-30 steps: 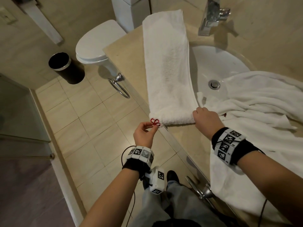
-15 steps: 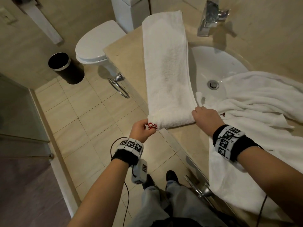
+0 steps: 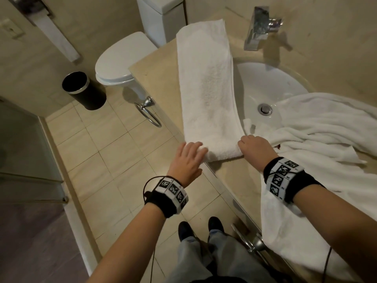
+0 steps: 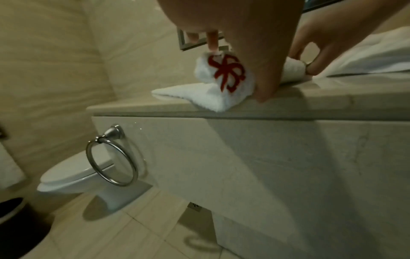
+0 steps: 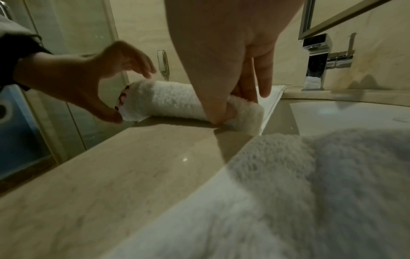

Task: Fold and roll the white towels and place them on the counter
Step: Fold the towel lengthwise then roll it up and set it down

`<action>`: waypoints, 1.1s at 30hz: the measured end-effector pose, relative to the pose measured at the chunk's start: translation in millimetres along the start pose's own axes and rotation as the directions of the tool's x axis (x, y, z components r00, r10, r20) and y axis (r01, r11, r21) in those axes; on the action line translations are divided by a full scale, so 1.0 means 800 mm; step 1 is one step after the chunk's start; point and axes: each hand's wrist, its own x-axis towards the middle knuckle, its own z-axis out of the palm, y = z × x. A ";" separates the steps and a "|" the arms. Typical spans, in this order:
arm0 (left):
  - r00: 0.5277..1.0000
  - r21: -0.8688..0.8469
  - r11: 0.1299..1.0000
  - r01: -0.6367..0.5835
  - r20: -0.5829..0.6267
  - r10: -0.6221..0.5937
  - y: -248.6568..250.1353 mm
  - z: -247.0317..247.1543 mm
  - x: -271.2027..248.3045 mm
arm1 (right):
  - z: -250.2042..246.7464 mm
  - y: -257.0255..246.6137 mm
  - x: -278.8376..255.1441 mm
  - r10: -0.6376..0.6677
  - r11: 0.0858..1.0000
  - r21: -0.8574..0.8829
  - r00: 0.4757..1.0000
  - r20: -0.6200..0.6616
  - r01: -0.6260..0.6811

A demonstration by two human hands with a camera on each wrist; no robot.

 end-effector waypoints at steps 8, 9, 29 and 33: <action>0.953 -0.414 0.876 0.249 0.267 -0.144 -0.005 -0.012 0.019 | -0.007 0.012 -0.005 0.012 0.988 0.156 1.000 0.006 -0.012; 0.946 -0.452 0.848 0.276 0.284 -0.157 -0.010 -0.012 0.017 | -0.008 0.013 -0.006 0.040 0.975 0.220 0.999 0.015 -0.043; 0.564 -0.659 0.070 0.749 0.578 -0.590 -0.051 0.006 0.039 | -0.020 0.010 0.023 0.411 0.748 0.528 0.905 0.110 -0.403; 0.545 -0.639 0.122 0.759 0.522 -0.656 -0.048 0.007 0.046 | -0.019 -0.015 0.015 0.179 0.972 0.181 0.974 -0.142 -0.152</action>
